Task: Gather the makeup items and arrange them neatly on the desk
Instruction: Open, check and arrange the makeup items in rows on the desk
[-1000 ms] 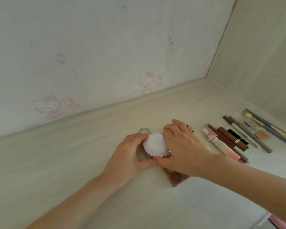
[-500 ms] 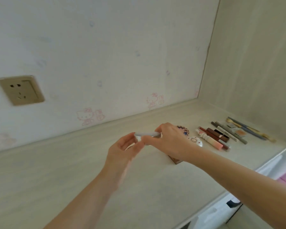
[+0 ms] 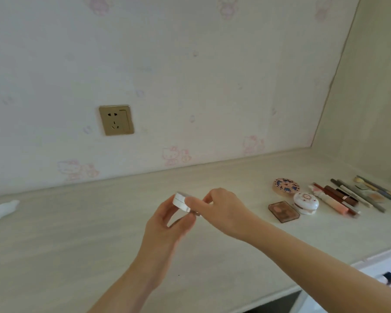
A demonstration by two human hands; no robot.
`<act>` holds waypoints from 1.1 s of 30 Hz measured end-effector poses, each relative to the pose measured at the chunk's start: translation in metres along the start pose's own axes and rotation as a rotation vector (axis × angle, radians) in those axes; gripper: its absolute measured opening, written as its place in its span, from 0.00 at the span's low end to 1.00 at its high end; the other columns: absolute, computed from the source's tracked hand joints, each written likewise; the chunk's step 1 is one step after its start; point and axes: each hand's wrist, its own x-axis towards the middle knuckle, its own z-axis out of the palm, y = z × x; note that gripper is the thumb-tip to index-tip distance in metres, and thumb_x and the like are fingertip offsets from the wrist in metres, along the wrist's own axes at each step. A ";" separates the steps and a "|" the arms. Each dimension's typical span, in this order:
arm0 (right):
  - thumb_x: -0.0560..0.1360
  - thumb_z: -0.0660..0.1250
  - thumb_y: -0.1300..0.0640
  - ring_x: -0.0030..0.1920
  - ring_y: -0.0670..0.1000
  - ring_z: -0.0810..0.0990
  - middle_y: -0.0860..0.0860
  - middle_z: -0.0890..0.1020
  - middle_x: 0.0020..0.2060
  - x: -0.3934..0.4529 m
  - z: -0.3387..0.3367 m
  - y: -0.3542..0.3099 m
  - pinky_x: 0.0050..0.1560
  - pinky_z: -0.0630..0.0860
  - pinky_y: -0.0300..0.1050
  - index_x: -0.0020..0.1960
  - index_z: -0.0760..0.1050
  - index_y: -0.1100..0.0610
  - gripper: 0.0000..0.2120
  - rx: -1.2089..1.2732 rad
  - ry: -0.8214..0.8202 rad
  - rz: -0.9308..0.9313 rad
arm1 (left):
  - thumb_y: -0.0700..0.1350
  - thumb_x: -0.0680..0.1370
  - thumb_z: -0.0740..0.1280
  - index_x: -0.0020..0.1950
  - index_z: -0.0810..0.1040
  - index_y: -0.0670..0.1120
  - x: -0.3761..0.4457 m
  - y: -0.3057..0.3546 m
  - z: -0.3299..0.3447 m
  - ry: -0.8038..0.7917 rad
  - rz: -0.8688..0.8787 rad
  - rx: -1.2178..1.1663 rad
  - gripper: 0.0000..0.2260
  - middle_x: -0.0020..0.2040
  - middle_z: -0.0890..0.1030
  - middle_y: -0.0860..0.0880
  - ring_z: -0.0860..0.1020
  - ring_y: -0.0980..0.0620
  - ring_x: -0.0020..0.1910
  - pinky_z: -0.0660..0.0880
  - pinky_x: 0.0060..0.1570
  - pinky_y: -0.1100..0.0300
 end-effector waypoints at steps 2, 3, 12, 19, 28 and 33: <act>0.67 0.57 0.29 0.42 0.54 0.81 0.56 0.83 0.41 -0.005 0.011 -0.005 0.47 0.78 0.52 0.49 0.79 0.65 0.38 0.012 -0.042 -0.025 | 0.46 0.72 0.76 0.63 0.77 0.53 -0.009 0.001 -0.006 0.068 0.036 0.117 0.21 0.61 0.80 0.55 0.79 0.54 0.60 0.71 0.64 0.50; 0.69 0.56 0.30 0.47 0.54 0.80 0.57 0.83 0.46 -0.007 0.016 -0.006 0.50 0.77 0.53 0.50 0.79 0.65 0.38 0.016 -0.049 -0.048 | 0.46 0.71 0.76 0.63 0.77 0.54 -0.012 0.001 -0.009 0.116 0.044 0.136 0.21 0.61 0.80 0.57 0.80 0.57 0.58 0.72 0.63 0.52; 0.80 0.55 0.43 0.61 0.38 0.73 0.40 0.72 0.64 -0.005 0.071 0.001 0.59 0.70 0.34 0.69 0.67 0.46 0.20 0.358 -0.137 -0.319 | 0.47 0.63 0.78 0.63 0.75 0.50 -0.014 -0.010 -0.054 0.242 0.057 0.014 0.29 0.56 0.82 0.43 0.83 0.42 0.52 0.77 0.57 0.46; 0.80 0.57 0.47 0.57 0.38 0.76 0.41 0.76 0.59 0.022 0.087 0.007 0.52 0.72 0.27 0.66 0.72 0.49 0.16 0.447 -0.056 -0.340 | 0.47 0.70 0.74 0.62 0.78 0.45 0.008 -0.013 -0.058 0.217 0.096 0.043 0.21 0.57 0.82 0.45 0.82 0.45 0.55 0.76 0.59 0.48; 0.81 0.55 0.48 0.63 0.40 0.73 0.40 0.74 0.62 0.054 0.106 0.022 0.58 0.70 0.33 0.71 0.68 0.44 0.19 0.403 0.021 -0.524 | 0.41 0.72 0.72 0.63 0.78 0.48 0.034 -0.020 -0.069 0.238 0.164 0.147 0.20 0.55 0.84 0.48 0.83 0.45 0.52 0.76 0.59 0.45; 0.82 0.54 0.48 0.62 0.44 0.75 0.38 0.72 0.65 0.056 0.111 0.021 0.61 0.73 0.39 0.71 0.66 0.39 0.18 0.449 0.036 -0.607 | 0.47 0.64 0.75 0.64 0.77 0.50 0.036 -0.019 -0.077 0.204 0.187 0.132 0.28 0.57 0.83 0.51 0.83 0.47 0.53 0.74 0.61 0.44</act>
